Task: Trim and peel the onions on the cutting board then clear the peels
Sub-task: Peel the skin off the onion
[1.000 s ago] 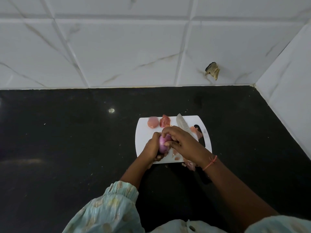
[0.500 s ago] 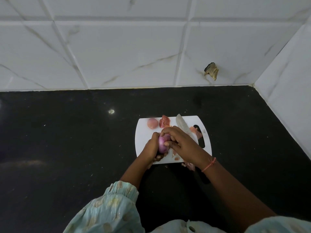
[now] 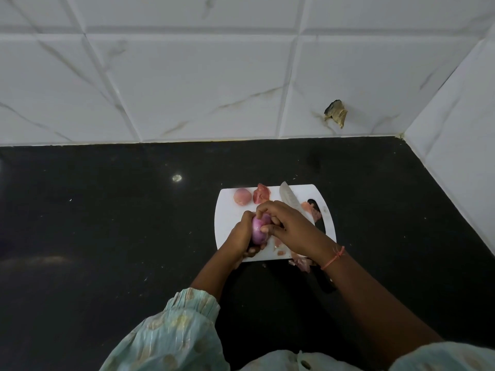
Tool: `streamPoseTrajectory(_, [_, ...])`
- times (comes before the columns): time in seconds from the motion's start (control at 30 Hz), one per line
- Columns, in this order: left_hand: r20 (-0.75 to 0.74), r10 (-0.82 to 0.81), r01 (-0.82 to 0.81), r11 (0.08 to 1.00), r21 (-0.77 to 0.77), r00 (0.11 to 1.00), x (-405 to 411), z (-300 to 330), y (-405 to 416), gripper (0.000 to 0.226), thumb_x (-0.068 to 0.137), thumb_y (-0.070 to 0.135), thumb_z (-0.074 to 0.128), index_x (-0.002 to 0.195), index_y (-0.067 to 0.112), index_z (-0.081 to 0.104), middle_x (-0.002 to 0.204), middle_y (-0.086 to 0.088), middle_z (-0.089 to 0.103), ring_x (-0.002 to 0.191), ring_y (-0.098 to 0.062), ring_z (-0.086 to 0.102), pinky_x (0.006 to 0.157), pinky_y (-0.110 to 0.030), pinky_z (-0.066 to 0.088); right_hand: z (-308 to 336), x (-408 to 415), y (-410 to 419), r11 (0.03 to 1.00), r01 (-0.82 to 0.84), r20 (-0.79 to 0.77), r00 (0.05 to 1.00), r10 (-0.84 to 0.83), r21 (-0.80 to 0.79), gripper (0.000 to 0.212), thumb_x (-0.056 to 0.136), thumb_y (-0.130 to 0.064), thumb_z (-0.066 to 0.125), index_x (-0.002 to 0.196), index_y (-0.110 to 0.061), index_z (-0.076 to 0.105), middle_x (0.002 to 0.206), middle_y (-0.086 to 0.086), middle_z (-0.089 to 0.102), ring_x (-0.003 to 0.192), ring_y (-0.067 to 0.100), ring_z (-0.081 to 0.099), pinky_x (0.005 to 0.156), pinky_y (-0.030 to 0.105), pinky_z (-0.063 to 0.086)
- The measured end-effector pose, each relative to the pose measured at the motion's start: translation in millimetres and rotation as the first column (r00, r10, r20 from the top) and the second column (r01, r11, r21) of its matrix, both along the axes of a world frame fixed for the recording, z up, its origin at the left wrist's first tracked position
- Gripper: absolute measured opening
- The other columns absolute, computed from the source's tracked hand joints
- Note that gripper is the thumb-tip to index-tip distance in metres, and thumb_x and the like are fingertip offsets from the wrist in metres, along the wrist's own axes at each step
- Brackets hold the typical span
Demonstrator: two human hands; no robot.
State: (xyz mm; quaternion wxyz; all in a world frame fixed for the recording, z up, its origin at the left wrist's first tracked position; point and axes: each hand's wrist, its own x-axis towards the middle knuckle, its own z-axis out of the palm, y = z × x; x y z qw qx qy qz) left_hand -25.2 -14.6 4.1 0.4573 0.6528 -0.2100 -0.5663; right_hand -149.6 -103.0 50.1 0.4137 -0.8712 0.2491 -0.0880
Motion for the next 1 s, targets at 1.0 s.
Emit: streamPoseTrajectory(1.0, [0.018,0.013,-0.013,1.0,0.018,1.0,-1,-1,-1,0.062,0.101,0.051,0.015,0.074,0.015,0.058,0.065,-0.012,0.058,0.042,-0.012,0.033,0.041,-0.021,0.024,-4,-5,-3,0.995,0.101,0.102,0.989,-0.103,0.027,0.026,0.087,-0.01,0.069,0.106,-0.028,0.074,0.104,-0.017,0.07,0.1,-0.001,0.064,0.09,0.029,0.054])
